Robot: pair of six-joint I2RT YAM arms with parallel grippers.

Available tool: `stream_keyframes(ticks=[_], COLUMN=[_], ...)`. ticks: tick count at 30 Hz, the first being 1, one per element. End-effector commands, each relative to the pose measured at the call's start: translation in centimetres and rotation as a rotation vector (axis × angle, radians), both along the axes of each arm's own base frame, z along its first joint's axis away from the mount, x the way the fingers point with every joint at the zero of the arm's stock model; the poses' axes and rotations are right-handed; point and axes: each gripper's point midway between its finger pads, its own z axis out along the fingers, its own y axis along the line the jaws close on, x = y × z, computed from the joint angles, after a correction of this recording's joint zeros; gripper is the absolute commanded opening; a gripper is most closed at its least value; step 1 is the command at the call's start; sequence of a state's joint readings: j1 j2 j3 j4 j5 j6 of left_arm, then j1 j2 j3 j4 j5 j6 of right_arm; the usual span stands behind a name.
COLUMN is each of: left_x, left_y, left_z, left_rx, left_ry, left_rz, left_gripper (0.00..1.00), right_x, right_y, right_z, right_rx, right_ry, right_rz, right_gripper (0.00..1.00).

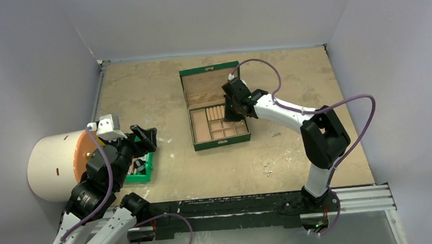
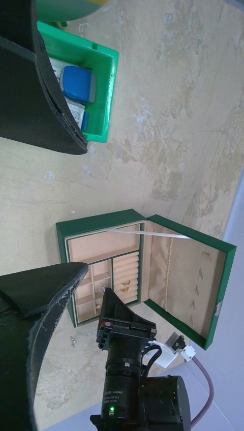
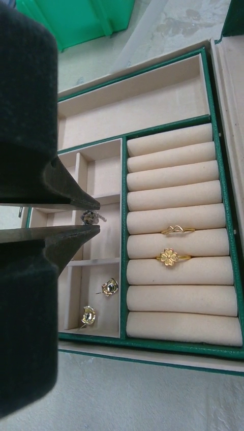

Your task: Organize the mixed jewelry

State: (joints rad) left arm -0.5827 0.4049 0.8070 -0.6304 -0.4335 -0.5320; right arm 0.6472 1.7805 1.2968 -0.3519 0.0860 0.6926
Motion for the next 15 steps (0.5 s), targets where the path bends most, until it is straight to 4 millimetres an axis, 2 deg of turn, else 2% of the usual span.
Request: stream_keyframes(ticks=[1,7,10,15], left_x=[0.2,0.2,0.3,0.3], left_y=[0.4,0.4,0.4,0.4], left_z=[1.1,1.0,1.0,0.9], left_rx=[-0.028,-0.025,-0.024,-0.022], left_ry=[-0.039,-0.036,-0.034,-0.032], left_rz=[0.028,0.03,0.029,0.03], left_gripper=[0.78,0.78,0.78,0.78], right_x=[1.3,0.9,0.1,-0.6], right_y=[0.8,0.1,-0.4,-2.8], right_z=[2.3,3.3,3.9,5.6], right_rx=[0.037,0.031,0.033,-0.023], right_ry=[-0.056,-0.073,-0.064,-0.118], right_rz=[-0.014,-0.028,-0.027,-0.061], right_gripper=[0.21,0.26,0.28,0.31])
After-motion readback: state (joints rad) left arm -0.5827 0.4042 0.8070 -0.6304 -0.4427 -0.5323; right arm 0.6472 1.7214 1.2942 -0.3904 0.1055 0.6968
